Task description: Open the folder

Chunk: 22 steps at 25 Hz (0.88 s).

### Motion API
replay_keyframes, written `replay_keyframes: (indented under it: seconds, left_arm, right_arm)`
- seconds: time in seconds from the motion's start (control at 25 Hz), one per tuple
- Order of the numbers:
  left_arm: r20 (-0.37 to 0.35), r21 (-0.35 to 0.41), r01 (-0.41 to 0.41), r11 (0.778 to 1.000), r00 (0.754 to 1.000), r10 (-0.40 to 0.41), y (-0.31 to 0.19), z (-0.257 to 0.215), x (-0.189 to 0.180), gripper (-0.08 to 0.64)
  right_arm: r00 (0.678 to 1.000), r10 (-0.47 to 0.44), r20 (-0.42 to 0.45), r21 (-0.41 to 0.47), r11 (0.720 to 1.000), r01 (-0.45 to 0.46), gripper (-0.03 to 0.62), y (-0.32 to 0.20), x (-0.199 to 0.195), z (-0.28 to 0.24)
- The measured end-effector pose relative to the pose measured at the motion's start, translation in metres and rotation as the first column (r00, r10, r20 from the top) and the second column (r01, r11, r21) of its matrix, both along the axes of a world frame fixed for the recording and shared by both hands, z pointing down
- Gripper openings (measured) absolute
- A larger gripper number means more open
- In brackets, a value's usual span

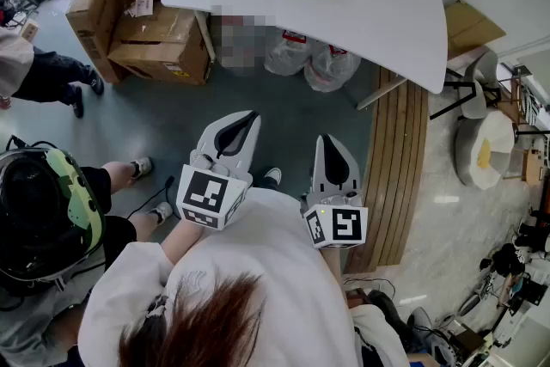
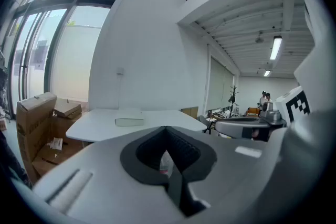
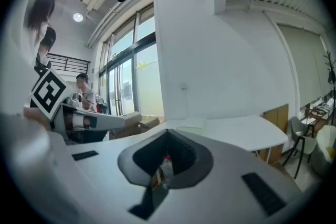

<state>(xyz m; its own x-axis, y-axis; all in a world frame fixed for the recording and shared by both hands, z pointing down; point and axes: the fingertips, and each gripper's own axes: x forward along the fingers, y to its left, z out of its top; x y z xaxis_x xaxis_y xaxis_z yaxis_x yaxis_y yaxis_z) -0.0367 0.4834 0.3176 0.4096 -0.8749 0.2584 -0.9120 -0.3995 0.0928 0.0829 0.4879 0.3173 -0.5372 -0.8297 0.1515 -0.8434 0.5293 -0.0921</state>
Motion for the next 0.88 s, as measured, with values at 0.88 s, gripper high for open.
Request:
replay_keyframes:
  seconds: [0.88]
  left_arm:
    - [0.032,0.015,0.087,0.996,0.996,-0.087,0.018,0.0,0.025,0.006]
  right_arm:
    - [0.997,-0.066,0.048,0.013,0.998,0.066,0.008,0.011,0.036,0.004]
